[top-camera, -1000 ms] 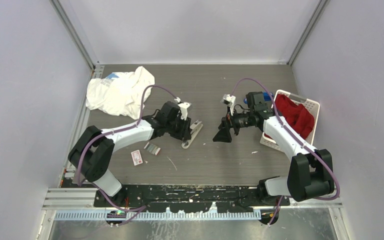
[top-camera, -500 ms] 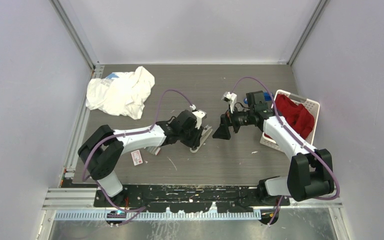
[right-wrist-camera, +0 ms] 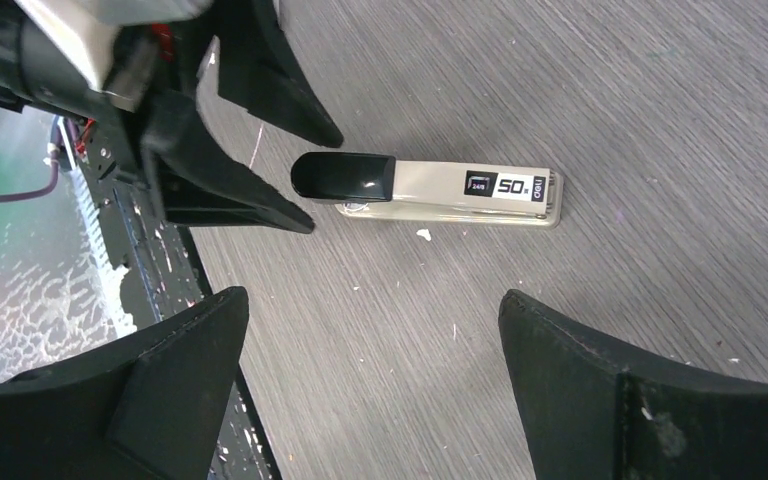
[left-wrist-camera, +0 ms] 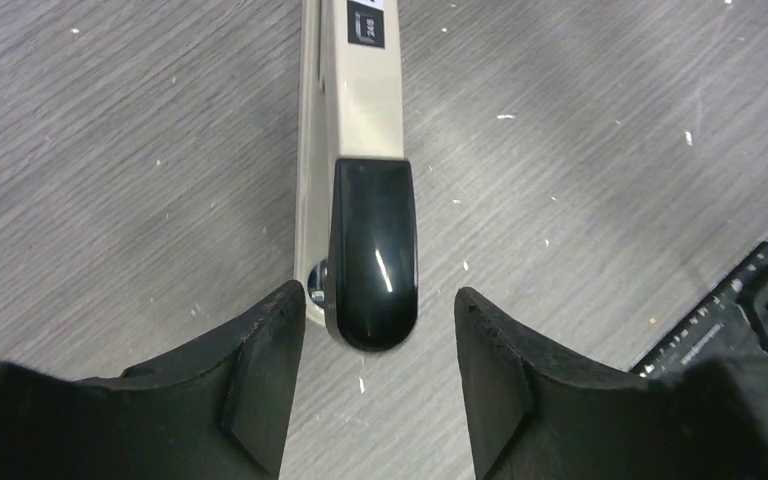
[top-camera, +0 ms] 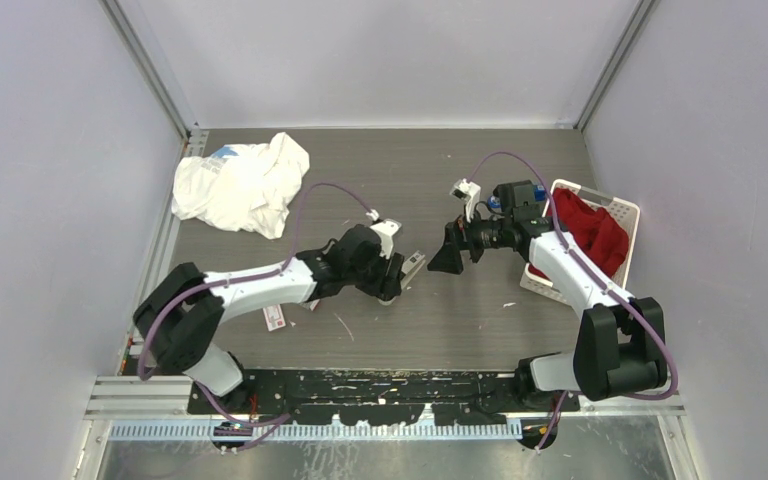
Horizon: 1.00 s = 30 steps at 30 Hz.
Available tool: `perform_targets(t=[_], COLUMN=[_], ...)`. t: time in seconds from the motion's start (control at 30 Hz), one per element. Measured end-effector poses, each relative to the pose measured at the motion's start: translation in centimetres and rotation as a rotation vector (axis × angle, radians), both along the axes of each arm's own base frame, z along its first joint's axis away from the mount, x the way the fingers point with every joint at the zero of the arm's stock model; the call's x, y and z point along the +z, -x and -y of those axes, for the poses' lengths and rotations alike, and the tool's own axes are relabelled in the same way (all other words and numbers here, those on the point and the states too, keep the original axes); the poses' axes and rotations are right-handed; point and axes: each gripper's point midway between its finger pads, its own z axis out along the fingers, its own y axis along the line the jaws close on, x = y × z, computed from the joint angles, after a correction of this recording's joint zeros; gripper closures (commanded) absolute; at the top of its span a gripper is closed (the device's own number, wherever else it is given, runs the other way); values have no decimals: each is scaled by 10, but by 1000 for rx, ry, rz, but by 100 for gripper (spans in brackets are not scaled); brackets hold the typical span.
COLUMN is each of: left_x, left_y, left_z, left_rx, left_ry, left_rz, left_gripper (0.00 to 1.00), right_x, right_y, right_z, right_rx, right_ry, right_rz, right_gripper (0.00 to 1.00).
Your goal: Unload the staples from the stapler
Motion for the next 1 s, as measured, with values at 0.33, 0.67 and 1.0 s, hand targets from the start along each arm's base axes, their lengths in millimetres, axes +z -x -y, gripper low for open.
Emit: perform_targets(t=[0.33,0.67,1.0], left_x=[60,93,110], left_y=[26,48,55], left_z=[-35,-75,-83], left_rx=[33,104,142], left_ry=[179,338,415], left_rz=[130,244,247], left_gripper=[26,6,7], right_x=[5,6,13], right_y=[7,11,10], right_z=[-6,1,6], right_rx=[46,76,78], right_ry=[-46,-73,-101], right_rz=[-5,1,25], right_gripper=[0,0,0])
